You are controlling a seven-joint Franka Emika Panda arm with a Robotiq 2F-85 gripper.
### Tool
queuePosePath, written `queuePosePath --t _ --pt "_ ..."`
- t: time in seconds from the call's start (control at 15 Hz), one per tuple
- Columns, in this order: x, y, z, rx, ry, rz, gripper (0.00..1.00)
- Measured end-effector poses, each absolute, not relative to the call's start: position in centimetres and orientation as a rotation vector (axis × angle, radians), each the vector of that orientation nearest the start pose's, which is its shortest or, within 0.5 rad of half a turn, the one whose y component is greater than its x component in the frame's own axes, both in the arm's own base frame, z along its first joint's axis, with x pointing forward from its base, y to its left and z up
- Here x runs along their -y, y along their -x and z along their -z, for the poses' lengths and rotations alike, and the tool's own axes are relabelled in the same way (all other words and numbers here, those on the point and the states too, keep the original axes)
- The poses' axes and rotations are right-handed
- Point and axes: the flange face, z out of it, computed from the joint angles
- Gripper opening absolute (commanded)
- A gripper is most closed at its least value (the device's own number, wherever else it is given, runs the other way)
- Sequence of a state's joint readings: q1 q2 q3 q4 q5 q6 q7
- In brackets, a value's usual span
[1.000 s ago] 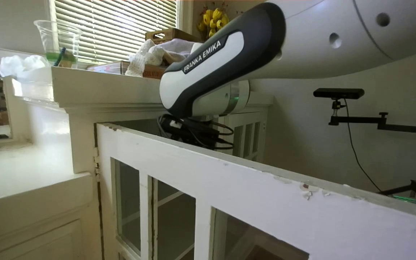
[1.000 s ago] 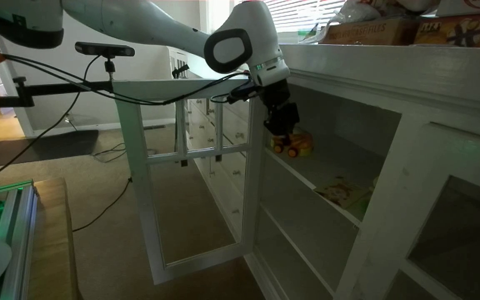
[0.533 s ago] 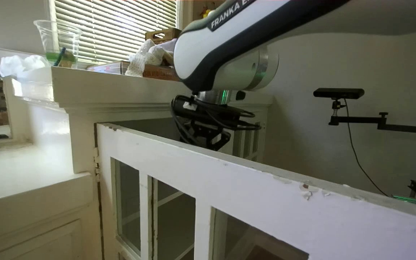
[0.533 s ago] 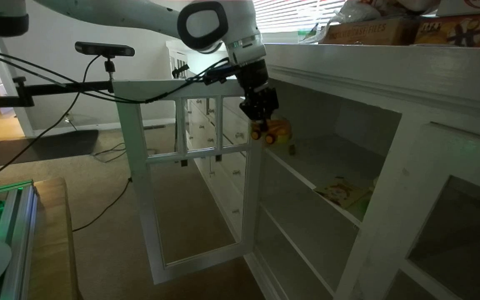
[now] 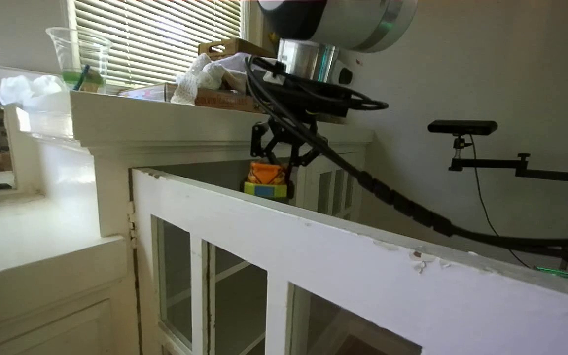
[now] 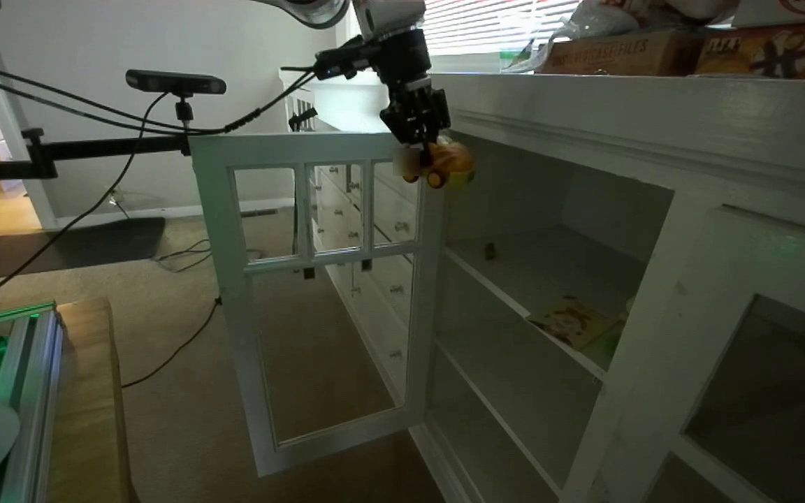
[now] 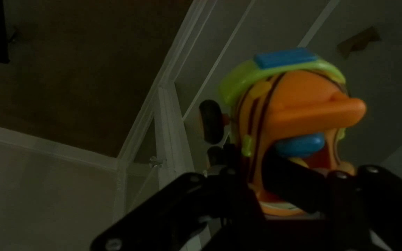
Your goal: Put the car on top of the cabinet.
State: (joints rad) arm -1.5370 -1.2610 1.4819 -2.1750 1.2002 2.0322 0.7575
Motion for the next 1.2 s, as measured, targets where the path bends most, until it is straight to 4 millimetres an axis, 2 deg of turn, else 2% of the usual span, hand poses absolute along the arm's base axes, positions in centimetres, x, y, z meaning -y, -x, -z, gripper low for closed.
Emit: queuePosePath --t 0.27,0.67,1.2 --pt "-11.0 -53.3 -37.9 -1.880 2.465 0.607 0.05" --pt "-14.6 -52.6 -41.7 -1.851 2.494 0.663 0.05" --pt "-19.4 -54.3 -46.2 -1.866 2.417 0.769 0.05"
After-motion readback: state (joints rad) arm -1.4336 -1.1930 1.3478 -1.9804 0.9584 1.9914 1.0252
